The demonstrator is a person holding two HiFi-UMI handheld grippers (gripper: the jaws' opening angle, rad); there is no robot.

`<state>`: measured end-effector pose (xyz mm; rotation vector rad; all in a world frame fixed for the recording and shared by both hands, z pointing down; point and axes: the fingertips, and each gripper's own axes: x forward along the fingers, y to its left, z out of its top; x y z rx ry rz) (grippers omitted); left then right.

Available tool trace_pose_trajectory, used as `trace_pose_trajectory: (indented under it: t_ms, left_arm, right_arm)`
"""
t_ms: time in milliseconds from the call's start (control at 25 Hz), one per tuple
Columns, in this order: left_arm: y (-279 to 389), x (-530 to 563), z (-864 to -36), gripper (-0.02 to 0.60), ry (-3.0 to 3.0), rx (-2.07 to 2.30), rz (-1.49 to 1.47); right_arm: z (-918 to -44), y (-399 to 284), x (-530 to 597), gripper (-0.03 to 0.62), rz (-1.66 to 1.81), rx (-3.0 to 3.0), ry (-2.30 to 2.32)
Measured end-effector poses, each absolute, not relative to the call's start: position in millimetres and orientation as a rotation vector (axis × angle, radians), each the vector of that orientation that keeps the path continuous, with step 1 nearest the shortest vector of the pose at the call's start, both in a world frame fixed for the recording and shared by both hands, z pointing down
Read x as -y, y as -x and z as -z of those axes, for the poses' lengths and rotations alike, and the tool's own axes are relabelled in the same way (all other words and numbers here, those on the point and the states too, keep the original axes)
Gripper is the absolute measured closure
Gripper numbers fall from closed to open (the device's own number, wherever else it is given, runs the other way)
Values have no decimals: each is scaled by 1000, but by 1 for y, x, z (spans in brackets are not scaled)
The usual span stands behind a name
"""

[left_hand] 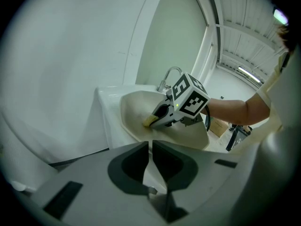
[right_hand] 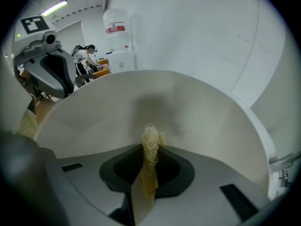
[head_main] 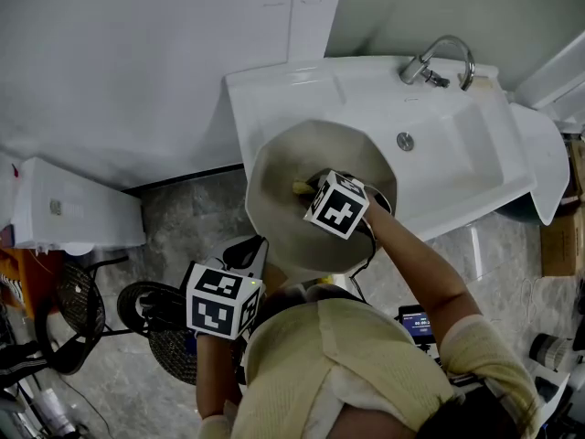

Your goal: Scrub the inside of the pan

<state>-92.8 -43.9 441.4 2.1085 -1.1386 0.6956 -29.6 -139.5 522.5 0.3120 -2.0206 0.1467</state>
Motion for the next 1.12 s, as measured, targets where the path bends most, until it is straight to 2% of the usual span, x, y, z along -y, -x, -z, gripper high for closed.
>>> trace_pose_trajectory:
  t_ms: [480, 1120]
  left_arm:
    - [92, 44, -441, 506, -2110, 1137, -694]
    - [92, 44, -441, 506, -2109, 1135, -693]
  right_arm:
    - [-522, 38, 85, 520, -116, 2024, 21]
    - [-528, -8, 50, 520, -203, 1877, 248]
